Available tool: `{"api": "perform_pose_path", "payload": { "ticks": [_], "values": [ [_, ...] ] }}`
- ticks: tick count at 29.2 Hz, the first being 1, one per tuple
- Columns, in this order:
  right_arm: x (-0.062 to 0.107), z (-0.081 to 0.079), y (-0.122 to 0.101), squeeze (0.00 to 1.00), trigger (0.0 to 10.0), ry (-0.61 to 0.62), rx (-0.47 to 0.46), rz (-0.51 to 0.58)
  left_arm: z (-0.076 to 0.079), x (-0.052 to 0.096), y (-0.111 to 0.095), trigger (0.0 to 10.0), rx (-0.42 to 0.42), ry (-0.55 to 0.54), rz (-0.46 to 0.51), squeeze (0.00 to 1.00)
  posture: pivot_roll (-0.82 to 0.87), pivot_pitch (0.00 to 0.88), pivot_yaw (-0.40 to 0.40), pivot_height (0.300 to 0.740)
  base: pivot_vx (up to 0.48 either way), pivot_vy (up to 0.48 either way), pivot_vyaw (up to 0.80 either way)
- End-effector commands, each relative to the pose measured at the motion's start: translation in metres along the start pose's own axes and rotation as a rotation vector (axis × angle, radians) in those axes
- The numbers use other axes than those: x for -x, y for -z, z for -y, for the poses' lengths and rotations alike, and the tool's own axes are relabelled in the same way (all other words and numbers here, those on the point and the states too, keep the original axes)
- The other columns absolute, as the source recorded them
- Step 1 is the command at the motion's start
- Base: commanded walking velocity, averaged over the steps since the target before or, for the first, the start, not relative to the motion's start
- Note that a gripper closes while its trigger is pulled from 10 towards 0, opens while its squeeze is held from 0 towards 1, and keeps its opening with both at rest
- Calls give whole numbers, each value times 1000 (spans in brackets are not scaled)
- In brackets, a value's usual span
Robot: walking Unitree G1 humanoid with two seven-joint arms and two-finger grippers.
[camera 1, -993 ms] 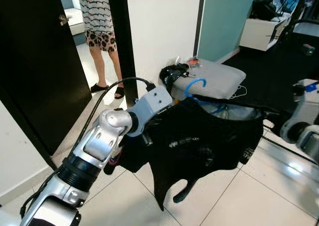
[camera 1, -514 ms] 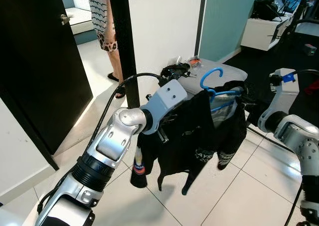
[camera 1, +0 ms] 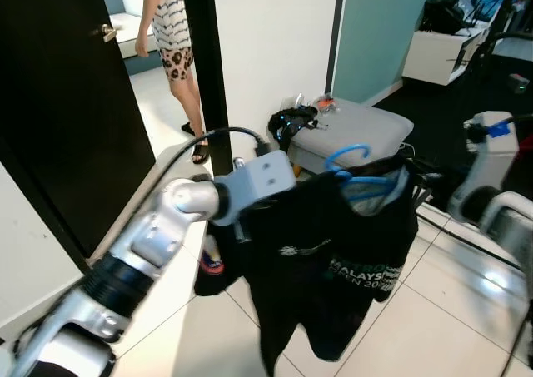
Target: Hang hanger
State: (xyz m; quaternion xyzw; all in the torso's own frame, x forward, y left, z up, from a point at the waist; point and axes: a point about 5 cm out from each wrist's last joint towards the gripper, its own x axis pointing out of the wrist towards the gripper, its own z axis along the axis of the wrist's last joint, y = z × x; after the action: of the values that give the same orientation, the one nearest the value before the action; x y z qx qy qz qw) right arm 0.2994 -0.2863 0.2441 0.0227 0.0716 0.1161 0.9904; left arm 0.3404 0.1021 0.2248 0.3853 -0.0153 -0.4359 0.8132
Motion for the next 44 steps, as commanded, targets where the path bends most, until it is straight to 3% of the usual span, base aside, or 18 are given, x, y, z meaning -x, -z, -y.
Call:
{"api": "perform_pose_path", "payload": {
  "ticks": [1, 5, 12, 15, 32, 33, 34, 35, 36, 37, 39, 40, 41, 42, 44],
  "values": [
    [5, -2, -4, 0, 0, -39, 24, -3, -11, 8, 1, 10000, -29, -3, -3, 0, 85, 0, 30, 740, 0, 0, 0],
    [12, -2, -3, 0, 0, -98, 57, -33, -18, 13, 0, 10000, -48, 12, 15, 0, 85, 0, 29, 740, 0, 0, 0],
    [11, -10, -3, 0, 0, -152, 75, -40, -14, 9, -7, 10000, -41, 41, 63, 0, 82, 0, 30, 740, 0, 0, 0],
    [6, -24, -3, 0, 0, -227, 92, -43, 2, 0, -16, 10000, -28, 98, 125, 0, 81, 0, 29, 740, 0, 0, 0],
    [-4, -50, -9, 0, 0, -366, 106, -29, 31, -14, -29, 10000, -25, 204, 210, 0, 85, 0, 24, 740, 0, 0, 0],
    [-3, -51, -10, 0, 824, -379, 108, -29, 31, -14, -28, 10000, -27, 205, 206, 0, 85, 0, 24, 740, 0, 0, 0],
    [-3, -51, -10, 0, 824, -379, 108, -29, 31, -14, -28, 10000, -27, 205, 206, 0, 85, 0, 24, 740, 0, 0, 0],
    [-1, -50, -9, 0, 10000, -384, 94, -28, 29, -14, -26, 10000, -28, 199, 198, 0, 85, 0, 24, 740, 0, 0, 0],
    [-1, -50, -9, 0, 10000, -384, 94, -28, 29, -14, -26, 10000, -28, 199, 198, 0, 85, 0, 24, 740, 0, 0, 0],
    [1, -49, -9, 282, 10000, -393, 88, -26, 28, -13, -26, 10000, -27, 197, 195, 0, 85, 0, 24, 740, 0, 0, 0],
    [2, -49, -9, 282, 10000, -400, 84, -25, 27, -13, -25, 10000, -26, 196, 194, 0, 85, 0, 24, 740, 0, 0, 0],
    [6, -49, -9, 894, 10000, -421, 80, -13, 27, -13, -25, 10000, -22, 200, 197, 0, 81, 0, 28, 740, 0, 0, 0],
    [6, -49, -9, 894, 10000, -421, 80, -13, 27, -13, -25, 10000, -22, 200, 197, 0, 81, 0, 28, 740, 0, 0, 0],
    [9, -49, -10, 1000, 10000, -437, 78, -4, 28, -12, -25, 10000, -18, 205, 201, 0, 80, 0, 28, 740, 0, 0, 0],
    [12, -46, -10, 1000, 10000, -442, 84, 1, 29, -11, -26, 10000, -14, 215, 211, 0, 79, 0, 28, 740, 0, 0, 0]
  ]
}}
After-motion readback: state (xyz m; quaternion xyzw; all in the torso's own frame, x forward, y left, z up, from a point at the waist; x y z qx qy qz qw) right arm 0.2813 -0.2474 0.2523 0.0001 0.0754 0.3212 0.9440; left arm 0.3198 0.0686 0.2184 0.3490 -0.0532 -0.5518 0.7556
